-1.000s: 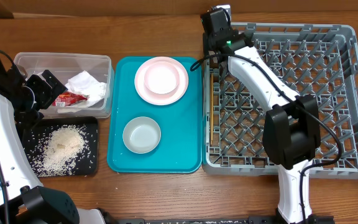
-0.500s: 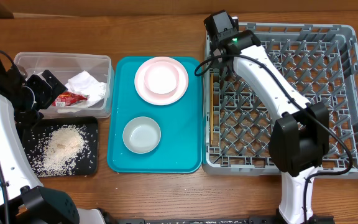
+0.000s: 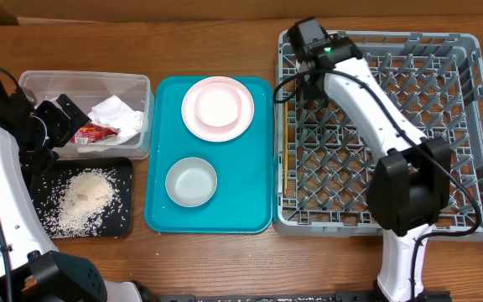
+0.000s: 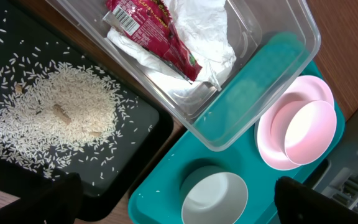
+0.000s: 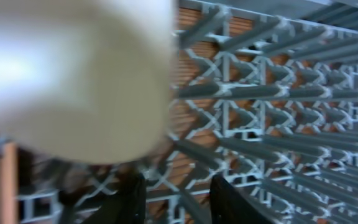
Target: Sort waste into correct bins and load items into the dishwasher
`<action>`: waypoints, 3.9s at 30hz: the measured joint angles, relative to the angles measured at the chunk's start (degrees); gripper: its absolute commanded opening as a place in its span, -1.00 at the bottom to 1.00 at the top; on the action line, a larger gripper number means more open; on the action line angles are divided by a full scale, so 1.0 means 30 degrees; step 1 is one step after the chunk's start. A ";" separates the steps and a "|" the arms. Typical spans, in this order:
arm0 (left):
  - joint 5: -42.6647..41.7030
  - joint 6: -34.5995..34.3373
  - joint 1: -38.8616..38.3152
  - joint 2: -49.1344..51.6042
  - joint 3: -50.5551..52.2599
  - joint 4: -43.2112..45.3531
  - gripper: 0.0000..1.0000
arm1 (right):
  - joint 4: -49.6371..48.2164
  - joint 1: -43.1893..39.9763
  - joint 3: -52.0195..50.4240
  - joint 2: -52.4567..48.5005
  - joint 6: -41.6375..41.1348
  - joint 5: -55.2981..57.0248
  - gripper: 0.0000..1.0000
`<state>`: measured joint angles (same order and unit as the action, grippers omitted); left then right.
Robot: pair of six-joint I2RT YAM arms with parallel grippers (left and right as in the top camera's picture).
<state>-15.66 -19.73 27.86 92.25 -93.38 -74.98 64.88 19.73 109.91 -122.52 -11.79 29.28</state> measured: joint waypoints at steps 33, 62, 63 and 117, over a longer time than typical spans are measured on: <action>0.0000 0.0000 0.0000 0.0000 0.0000 0.0000 1.00 | -0.3840 -0.1151 -0.1005 0.1887 -0.0554 -0.8051 -0.92; 0.0000 0.0000 0.0000 0.0000 0.0000 0.0000 1.00 | -0.2710 -0.3665 -0.0146 0.1566 -0.0772 -0.6280 -0.01; 0.0000 0.0000 0.0000 0.0000 0.0000 0.0000 1.00 | -0.2776 -0.3672 -0.0058 0.1807 -0.0641 -0.6834 0.02; 0.0000 0.0000 0.0000 0.0000 0.0000 0.0000 1.00 | -0.5603 -0.3825 -0.0838 0.0962 0.0947 -1.3712 -0.92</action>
<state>-15.66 -19.73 27.86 92.25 -93.38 -74.98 48.07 8.25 107.39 -119.63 -8.95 -11.86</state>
